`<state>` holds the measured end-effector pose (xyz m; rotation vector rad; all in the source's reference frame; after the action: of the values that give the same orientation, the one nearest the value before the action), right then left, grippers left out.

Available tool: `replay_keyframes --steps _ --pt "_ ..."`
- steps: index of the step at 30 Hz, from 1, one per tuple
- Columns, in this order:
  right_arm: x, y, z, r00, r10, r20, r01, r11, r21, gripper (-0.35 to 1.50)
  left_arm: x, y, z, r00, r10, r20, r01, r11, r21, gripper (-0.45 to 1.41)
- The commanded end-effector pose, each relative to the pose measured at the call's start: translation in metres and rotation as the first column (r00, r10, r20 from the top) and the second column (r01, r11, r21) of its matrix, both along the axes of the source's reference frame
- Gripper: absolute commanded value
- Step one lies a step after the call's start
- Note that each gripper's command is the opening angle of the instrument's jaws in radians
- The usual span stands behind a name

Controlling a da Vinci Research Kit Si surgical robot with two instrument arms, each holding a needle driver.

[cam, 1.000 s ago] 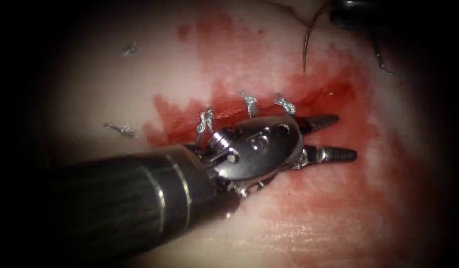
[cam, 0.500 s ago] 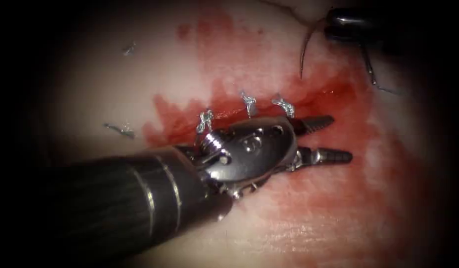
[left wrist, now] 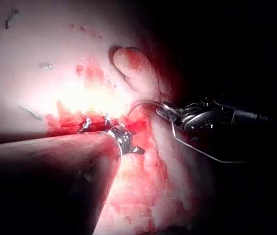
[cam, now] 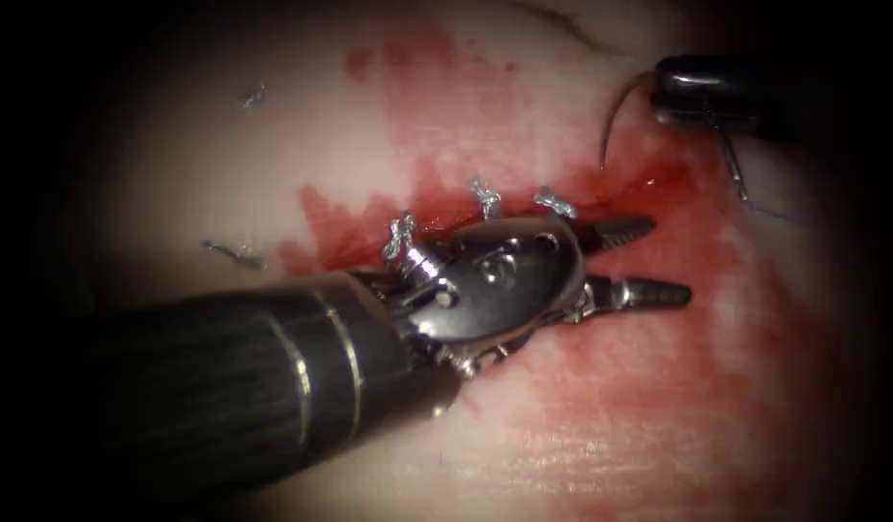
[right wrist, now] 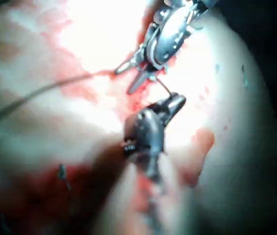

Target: Wound Closure

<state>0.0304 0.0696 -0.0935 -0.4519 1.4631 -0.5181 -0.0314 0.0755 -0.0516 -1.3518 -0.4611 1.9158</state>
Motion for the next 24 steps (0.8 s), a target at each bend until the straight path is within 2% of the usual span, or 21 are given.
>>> replay_keyframes --steps 1,10,24 --pt "0.0011 0.0002 0.0005 1.0 -0.003 -0.005 0.003 1.0 0.002 -0.35 -0.0006 0.0004 0.0008 1.0 0.004 -0.006 -0.004 1.0 -0.004 0.75" --pt "0.0016 0.0003 0.0007 1.0 -0.011 0.011 0.011 1.0 0.027 -0.35 -0.0005 -0.0015 0.0041 0.998 0.032 -0.049 -0.031 0.999 0.024 0.75" --pt "0.0018 -0.0007 0.0011 1.0 -0.019 0.012 0.019 1.0 0.012 -0.35 0.0007 -0.0018 0.0053 0.997 0.051 -0.059 -0.049 0.998 0.045 0.75"
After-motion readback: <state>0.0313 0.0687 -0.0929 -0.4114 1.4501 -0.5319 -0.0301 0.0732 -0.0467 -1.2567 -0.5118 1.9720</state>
